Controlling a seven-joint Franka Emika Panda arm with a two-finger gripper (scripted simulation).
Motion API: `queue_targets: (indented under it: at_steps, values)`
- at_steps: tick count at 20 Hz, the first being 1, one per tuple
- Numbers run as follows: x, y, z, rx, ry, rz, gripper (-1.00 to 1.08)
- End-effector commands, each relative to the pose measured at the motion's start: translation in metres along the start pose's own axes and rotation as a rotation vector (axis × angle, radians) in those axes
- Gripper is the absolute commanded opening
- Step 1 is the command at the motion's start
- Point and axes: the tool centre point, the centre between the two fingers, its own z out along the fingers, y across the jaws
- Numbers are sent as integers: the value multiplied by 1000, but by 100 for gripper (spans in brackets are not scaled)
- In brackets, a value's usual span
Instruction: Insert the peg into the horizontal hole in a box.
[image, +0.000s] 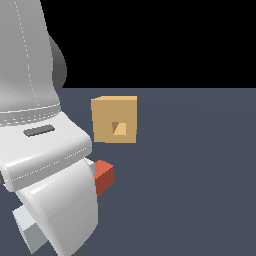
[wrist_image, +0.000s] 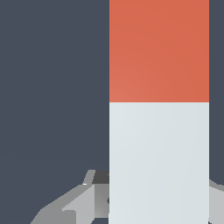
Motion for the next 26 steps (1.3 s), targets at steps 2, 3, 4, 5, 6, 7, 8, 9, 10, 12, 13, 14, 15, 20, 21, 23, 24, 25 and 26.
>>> queue_targets:
  at_steps: [2, 3, 4, 5, 6, 7, 8, 9, 10, 12, 13, 14, 15, 20, 21, 23, 24, 25, 26]
  values:
    - [0, 0, 1, 1, 0, 0, -100]
    - [0, 0, 0, 0, 0, 0, -100]
    - [1, 0, 0, 0, 0, -2, -100]
    - [2, 0, 0, 0, 0, -7, -100]
    - [5, 1, -1, 0, 0, -15, -100]
    - [8, 1, -2, 0, 0, -26, -100]
    - [13, 2, -3, 0, 0, -41, -100]
    - [19, 2, -4, 0, -1, -60, -100]
    - [26, 3, -5, 0, -1, -82, -100]
    - [45, 3, -9, 0, -1, -139, -100]
    - [56, 3, -11, 0, -2, -174, -100]
    - [69, 2, -13, -1, -2, -213, -100]
    - [83, 1, -16, -1, -2, -256, -100]
    - [141, -12, -27, 0, -1, -440, -100]
    - [149, -15, -28, 0, -1, -468, -100]
    - [162, -21, -31, 0, -1, -512, -100]
    - [167, -23, -32, 0, -1, -527, -100]
    - [170, -24, -32, 0, -1, -538, -100]
    - [172, -25, -33, 0, 0, -544, -100]
